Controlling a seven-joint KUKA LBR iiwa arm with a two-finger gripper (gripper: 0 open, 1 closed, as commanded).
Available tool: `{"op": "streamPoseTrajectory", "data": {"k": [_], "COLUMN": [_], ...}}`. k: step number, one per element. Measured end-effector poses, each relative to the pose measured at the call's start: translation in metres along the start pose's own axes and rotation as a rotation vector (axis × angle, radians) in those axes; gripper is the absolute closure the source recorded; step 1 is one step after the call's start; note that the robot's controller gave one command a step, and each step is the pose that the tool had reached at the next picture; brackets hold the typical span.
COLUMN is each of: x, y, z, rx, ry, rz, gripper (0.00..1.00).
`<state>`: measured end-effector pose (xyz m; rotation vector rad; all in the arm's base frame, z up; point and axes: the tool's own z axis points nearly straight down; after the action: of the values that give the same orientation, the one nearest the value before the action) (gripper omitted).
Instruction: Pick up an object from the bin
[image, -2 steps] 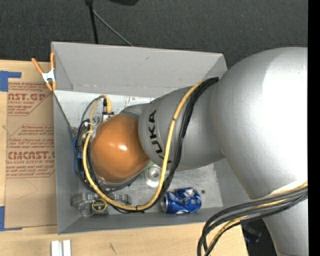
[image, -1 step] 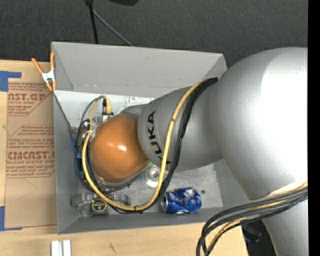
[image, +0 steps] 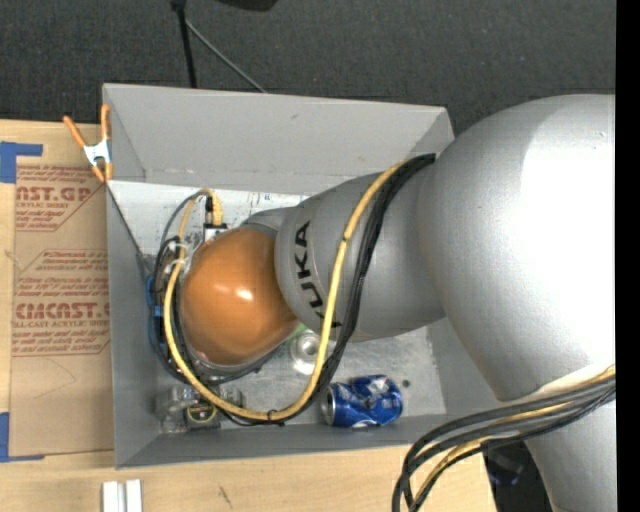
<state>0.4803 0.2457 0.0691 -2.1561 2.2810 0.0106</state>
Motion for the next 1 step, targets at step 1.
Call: {"op": "streamPoseTrajectory", "data": {"k": [1], "x": [-0.0027], "y": [-0.0006], "z": [-0.1134], "rx": [0.010], "ry": [0.001], "rz": [0.002], "gripper": [1.00]}}
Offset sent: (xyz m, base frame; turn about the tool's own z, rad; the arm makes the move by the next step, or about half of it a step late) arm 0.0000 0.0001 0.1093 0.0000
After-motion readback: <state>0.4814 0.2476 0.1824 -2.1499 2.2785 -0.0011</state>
